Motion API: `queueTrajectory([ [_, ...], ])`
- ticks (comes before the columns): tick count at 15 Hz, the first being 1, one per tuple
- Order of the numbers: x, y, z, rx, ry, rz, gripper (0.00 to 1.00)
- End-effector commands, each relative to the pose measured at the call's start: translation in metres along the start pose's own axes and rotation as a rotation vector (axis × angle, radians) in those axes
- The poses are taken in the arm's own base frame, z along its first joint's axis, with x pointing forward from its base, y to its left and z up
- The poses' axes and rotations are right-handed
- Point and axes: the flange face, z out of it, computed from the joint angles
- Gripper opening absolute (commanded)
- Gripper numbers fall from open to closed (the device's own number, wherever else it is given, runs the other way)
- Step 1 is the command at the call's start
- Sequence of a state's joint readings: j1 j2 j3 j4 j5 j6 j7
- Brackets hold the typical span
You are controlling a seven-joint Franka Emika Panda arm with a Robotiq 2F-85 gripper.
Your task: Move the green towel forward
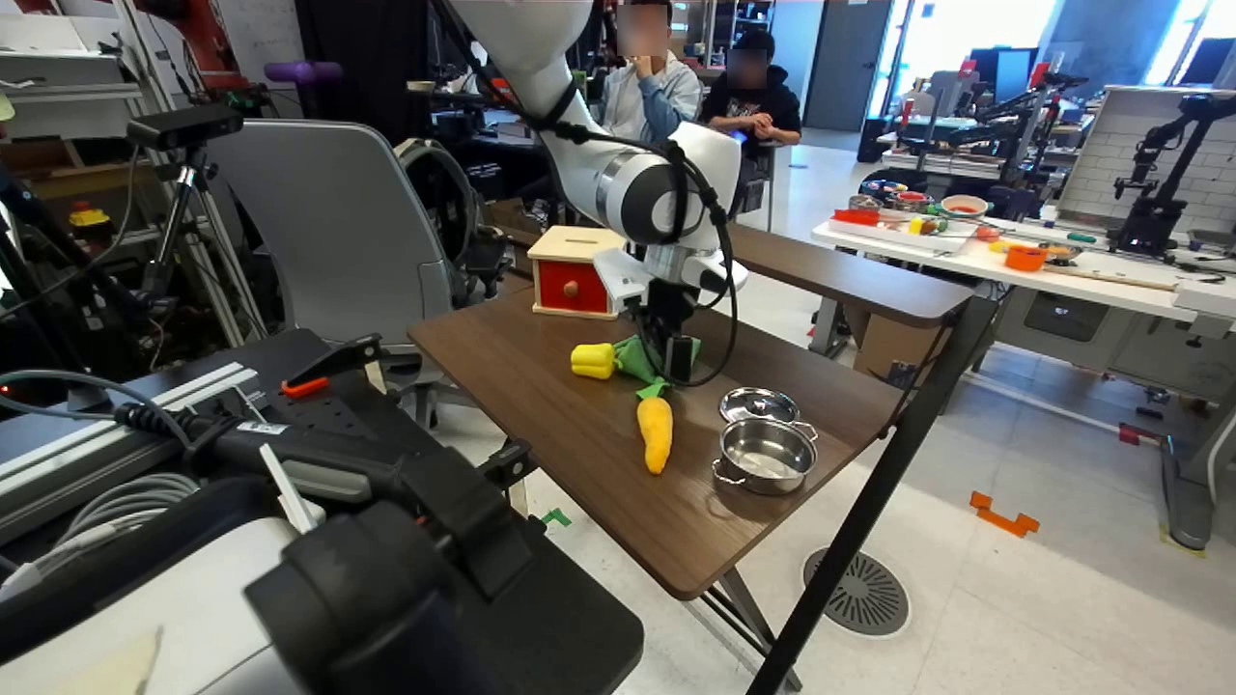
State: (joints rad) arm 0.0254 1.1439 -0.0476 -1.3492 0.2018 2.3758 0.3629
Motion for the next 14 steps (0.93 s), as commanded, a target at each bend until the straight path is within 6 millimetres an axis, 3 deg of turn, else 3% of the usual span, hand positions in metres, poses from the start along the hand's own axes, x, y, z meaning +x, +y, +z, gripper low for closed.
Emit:
queueTrajectory([
  [1, -0.032, -0.004, 0.012, -0.064, -0.040, -0.059, 1.00],
  [8, -0.091, -0.021, 0.015, -0.132, -0.080, -0.155, 1.00],
  [14, -0.100, -0.017, 0.004, -0.133, -0.095, -0.145, 1.00],
])
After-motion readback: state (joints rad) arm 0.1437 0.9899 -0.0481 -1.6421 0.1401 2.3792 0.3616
